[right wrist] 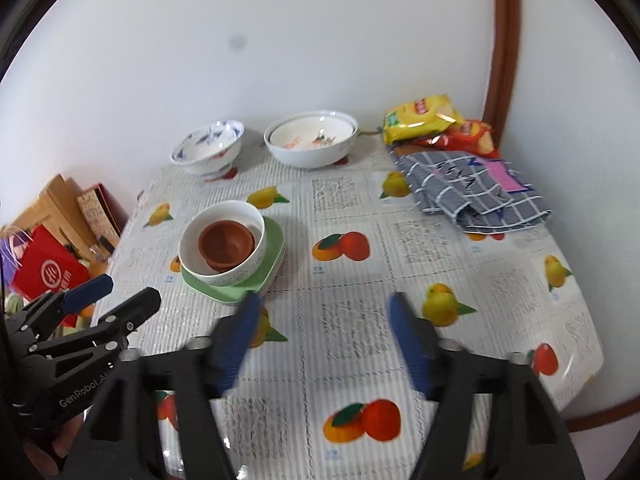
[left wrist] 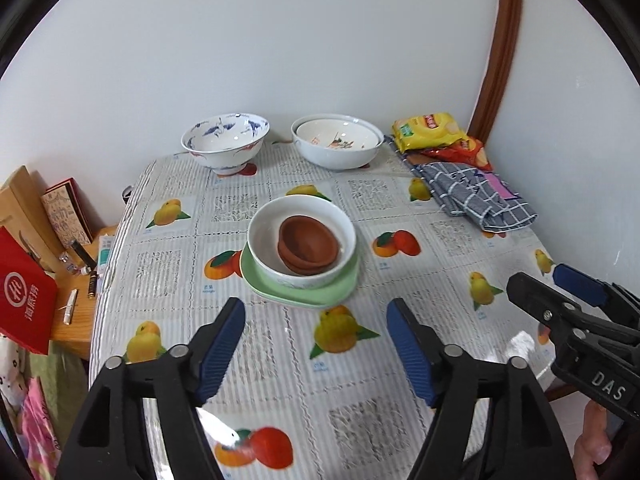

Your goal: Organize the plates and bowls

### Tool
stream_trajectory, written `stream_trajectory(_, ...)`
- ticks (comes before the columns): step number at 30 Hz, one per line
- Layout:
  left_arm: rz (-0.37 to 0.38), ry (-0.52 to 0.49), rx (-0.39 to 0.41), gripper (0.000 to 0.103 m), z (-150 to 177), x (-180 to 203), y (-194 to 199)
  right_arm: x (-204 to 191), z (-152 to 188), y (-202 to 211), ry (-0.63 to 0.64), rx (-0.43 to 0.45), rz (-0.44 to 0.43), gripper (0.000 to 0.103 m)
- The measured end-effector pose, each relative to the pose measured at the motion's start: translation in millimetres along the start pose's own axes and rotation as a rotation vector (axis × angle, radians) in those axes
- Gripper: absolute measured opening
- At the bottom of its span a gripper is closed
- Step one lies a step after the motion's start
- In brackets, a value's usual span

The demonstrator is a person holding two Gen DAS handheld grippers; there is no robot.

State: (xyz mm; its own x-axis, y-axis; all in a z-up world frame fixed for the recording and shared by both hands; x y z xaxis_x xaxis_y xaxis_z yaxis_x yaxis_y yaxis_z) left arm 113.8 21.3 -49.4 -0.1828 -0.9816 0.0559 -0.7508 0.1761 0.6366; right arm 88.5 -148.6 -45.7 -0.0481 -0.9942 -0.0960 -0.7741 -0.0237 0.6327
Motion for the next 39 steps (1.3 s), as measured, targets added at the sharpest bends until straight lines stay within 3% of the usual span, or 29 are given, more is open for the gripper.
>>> stream_trajectory(7,-0.005,-0.012,0.059,0.097,9,18,39,17,12,43,0.025,0.060,0.088,0.085)
stream_trajectory(10,-0.016,-0.032,0.080,0.101,13,26,52,23,21,59,0.012,0.076,0.091,0.087)
stream_trajectory(24,-0.021,-0.019,0.106,0.102,22,35,79,39,39,95,-0.018,0.105,0.114,0.091)
stream_trajectory(39,-0.029,-0.019,0.110,0.102,23,33,82,38,41,103,-0.014,0.122,0.111,0.091)
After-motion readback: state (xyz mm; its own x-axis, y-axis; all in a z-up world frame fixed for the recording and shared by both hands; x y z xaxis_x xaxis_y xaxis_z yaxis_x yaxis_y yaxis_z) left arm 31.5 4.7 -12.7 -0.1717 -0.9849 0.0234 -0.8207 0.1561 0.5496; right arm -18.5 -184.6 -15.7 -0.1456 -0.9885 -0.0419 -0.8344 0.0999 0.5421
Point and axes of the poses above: each gripper's, at about its wrist camera, not at the fingertips, and y roughly against the way its jaws point, x to its right, z to its underside, the point moved 7 cm from there along -y, roughly the way its jaws point, and after that the axes turned 9 degrees about x, right-handed, at the moved point
